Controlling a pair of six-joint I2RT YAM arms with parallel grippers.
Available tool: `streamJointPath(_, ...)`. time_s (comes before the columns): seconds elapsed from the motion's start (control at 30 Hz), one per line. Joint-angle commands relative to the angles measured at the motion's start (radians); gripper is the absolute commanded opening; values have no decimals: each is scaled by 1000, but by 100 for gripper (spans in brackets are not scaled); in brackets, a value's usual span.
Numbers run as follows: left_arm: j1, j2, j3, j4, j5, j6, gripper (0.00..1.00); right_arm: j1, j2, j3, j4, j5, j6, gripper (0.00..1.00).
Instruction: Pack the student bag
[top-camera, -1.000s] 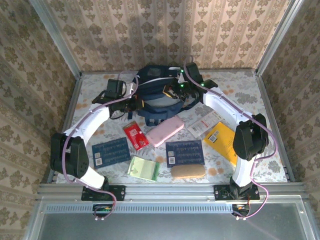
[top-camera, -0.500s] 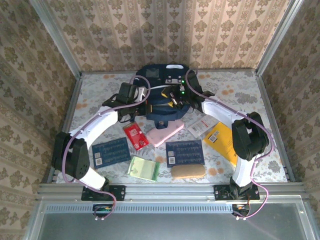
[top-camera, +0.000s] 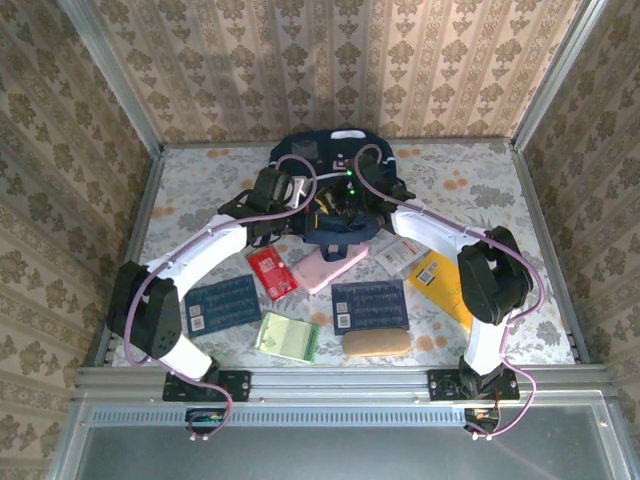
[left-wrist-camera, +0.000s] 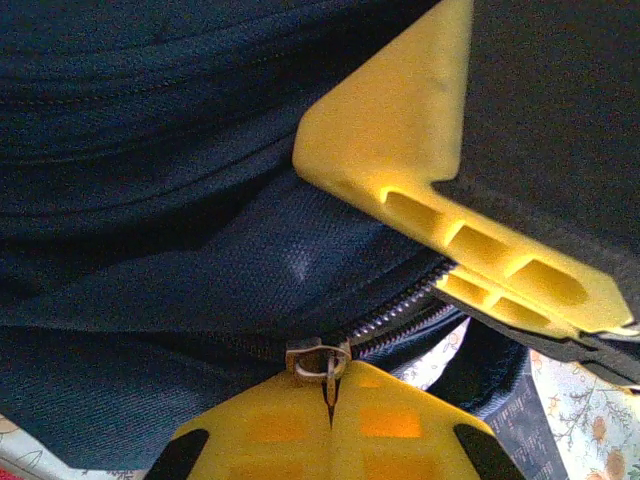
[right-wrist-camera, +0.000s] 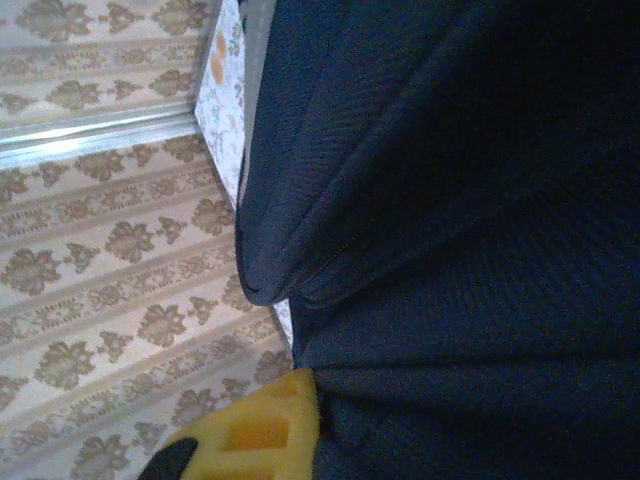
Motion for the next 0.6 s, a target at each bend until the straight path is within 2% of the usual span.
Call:
streamJointPath(0.0,7,-13,44,-3,36,0,0,-1,-38,10,-25,64,-42,0)
streamJointPath(0.2,84,-15,37,-38,151,-16,0,-9,-32,121,-161,31,-297,0)
streamJointPath(0.27,116,0,56,-67,226,-10,0,-10,-24,149,-196,17,-362,0)
streamJointPath(0.33,151,22,88,-107,275,1,0,-10,-18,161,-212,4,-396,0)
streamJointPath(0.47,160,76,171,-197,329,46,0,-9,-9,177,-215,-26,-436,0)
streamJointPath(0.57,160,89,186,-182,345,23,0,0,-5,189,-232,-16,-456,0)
